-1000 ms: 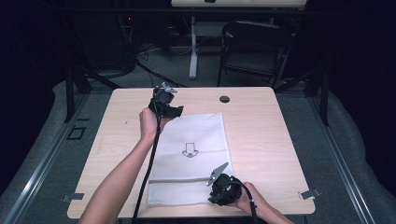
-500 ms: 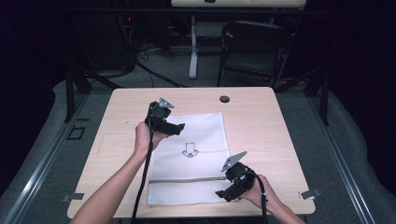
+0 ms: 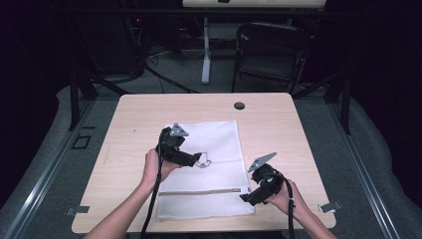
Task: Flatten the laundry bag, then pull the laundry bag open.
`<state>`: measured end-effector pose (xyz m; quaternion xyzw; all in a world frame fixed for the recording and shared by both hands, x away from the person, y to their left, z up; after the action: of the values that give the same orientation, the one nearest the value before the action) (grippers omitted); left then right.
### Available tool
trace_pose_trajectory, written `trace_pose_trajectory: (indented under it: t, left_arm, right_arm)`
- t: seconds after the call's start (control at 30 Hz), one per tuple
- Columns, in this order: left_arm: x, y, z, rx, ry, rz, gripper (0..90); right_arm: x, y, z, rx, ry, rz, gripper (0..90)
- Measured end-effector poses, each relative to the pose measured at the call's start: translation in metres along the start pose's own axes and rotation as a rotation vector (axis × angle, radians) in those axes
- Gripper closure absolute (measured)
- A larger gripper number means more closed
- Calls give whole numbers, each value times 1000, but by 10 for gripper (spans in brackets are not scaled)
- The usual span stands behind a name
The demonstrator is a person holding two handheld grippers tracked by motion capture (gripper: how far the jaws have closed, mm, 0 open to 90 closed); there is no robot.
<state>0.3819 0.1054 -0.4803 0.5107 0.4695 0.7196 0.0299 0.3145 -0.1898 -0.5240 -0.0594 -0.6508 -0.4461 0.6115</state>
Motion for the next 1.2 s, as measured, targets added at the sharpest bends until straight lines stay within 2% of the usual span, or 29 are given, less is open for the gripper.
trace_pose_trajectory:
  t: [0.03,0.13,0.33,0.47,0.67,0.8,0.87,1.0,1.07,1.2]
  left_arm:
    - [0,-1,-1,-8,-1,9,98]
    - [2,-4,-2,2,-4,1,89]
    - [2,-9,-7,-3,-14,4,88]
    - [0,-11,-12,-21,-31,5,91]
    - [-5,-10,-23,-51,-44,1,99]
    - [-10,-10,-31,-69,-68,0,97]
    - [-14,-11,-34,-69,-83,6,87]
    - [-25,-14,-47,-117,-113,25,90]
    - [-31,-15,-53,-139,-134,28,111]
    - [-44,-16,-63,-177,-175,39,136]
  right_arm:
    - [1,0,-1,4,-2,11,112]
    - [3,-1,-3,3,-9,5,124]
    - [5,-1,-5,-9,-21,-5,147]
    - [4,-2,-7,-16,-18,-15,157]
    - [4,-2,-10,-24,-43,-11,203]
    - [6,-3,-12,-25,-49,-25,266]
    - [4,-3,-12,-34,-35,-30,290]
    - [1,-2,-13,-29,-30,-20,371]
    - [-1,-2,-13,-25,-23,-15,470]
    - [-6,-3,-14,-16,-20,4,600]
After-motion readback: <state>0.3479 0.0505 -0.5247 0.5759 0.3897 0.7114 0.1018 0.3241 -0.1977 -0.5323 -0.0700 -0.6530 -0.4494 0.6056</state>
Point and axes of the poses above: each handheld gripper's, and its own axes: x roughly backward along the jaws, y roughly out of its top, z roughly to its left, the point moved 1 cm from there along -x, roughly forward along the jaws, and after that the axes turned 5 degrees about -x, right-handed, at the moved point
